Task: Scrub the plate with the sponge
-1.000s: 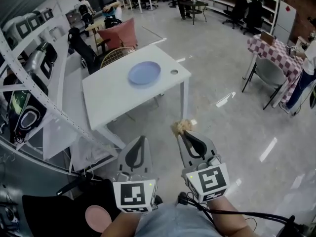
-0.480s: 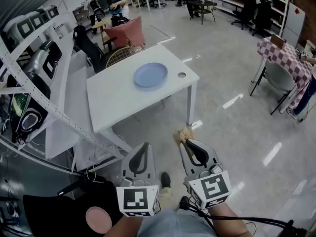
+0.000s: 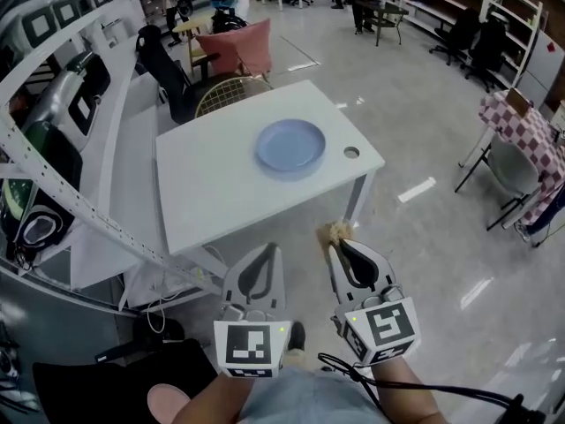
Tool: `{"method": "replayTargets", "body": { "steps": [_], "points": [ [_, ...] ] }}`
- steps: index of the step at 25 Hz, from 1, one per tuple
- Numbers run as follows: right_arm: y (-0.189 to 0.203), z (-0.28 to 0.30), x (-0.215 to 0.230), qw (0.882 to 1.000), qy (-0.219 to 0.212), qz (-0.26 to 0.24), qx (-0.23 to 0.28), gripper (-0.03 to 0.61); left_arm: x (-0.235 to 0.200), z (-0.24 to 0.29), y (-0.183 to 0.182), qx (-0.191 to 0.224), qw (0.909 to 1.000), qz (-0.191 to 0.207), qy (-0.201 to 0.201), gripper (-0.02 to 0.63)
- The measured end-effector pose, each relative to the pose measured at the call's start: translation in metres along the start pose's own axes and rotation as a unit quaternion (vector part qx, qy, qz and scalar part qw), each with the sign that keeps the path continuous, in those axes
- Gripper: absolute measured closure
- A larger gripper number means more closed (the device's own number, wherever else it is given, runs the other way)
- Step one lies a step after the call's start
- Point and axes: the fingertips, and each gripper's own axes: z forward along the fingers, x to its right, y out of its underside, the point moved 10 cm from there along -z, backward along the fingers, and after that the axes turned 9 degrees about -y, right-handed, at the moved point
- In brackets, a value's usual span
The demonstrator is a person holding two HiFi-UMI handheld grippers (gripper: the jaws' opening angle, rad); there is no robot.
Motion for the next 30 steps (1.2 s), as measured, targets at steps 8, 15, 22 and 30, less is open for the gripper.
{"method": "replayTargets", "body": {
  "steps": [8, 15, 22, 30],
  "points": [
    [-0.026, 0.078, 0.018, 1.000, 0.002, -0.021, 0.012, 0.535, -0.053, 0.067, -0.011, 0.030, 0.9995, -0.001, 0.004, 0.598],
    [-0.028, 0.106, 0.041, 0.999, 0.021, -0.026, 0.008, 0.535, -0.064, 0.112, -0.006, 0.031, 0.9993, -0.013, 0.019, 0.598],
    [-0.019, 0.121, 0.077, 0.999, 0.038, -0.007, -0.002, 0.535, -0.055, 0.151, 0.006, -0.002, 0.9994, -0.018, 0.031, 0.598],
    [-0.007, 0.166, 0.144, 1.000, 0.022, 0.013, -0.011, 0.535, -0.046, 0.224, 0.016, -0.037, 0.9992, -0.003, 0.014, 0.598]
  ]
}}
